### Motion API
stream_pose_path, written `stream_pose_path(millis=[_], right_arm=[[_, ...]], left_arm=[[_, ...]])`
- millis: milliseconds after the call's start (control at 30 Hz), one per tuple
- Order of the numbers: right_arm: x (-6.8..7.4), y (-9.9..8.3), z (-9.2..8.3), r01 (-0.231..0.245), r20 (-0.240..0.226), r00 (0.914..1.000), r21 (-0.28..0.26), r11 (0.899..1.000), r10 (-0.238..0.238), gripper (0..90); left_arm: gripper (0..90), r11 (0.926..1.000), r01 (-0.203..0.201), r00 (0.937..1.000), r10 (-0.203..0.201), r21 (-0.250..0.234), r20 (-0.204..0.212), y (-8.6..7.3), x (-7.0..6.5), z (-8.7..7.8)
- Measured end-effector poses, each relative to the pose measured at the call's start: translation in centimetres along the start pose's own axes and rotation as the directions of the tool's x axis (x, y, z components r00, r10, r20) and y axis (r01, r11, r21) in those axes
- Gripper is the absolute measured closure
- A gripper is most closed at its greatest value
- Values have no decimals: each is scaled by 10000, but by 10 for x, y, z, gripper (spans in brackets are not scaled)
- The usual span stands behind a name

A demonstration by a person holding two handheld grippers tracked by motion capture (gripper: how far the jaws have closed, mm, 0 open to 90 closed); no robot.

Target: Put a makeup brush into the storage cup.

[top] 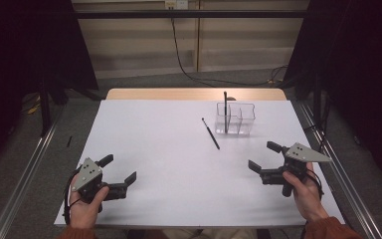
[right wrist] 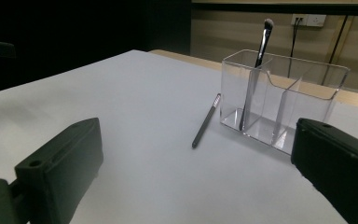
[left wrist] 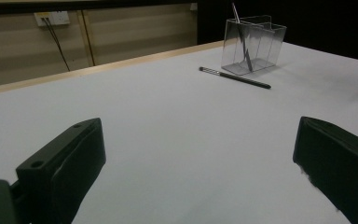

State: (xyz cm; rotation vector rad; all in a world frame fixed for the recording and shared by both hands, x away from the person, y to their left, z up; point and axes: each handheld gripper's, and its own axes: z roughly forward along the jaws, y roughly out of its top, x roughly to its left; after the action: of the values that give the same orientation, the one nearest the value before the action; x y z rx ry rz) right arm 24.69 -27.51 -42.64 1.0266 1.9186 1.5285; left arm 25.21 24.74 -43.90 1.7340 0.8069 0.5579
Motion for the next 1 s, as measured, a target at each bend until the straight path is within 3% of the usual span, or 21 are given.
stream_pose_path(millis=[400, 733, 1000], right_arm=[[-4, 19, 35, 260, -332, 9991, 58, 9996, -258, 29], [-1, 39, 65, 649, -578, 9963, 82, 9979, -643, 32], [2, 44, 86, 785, -736, 9943, 225, 9967, -767, 31]], left_arm=[[25, 10000, 59, 9999, -59, -32, -135, 0, 1, -2], [25, 10000, 36, 9999, -37, -50, -116, 0, 2, -3], [25, 9999, 71, 9999, -72, -90, -127, 0, 3, -4]])
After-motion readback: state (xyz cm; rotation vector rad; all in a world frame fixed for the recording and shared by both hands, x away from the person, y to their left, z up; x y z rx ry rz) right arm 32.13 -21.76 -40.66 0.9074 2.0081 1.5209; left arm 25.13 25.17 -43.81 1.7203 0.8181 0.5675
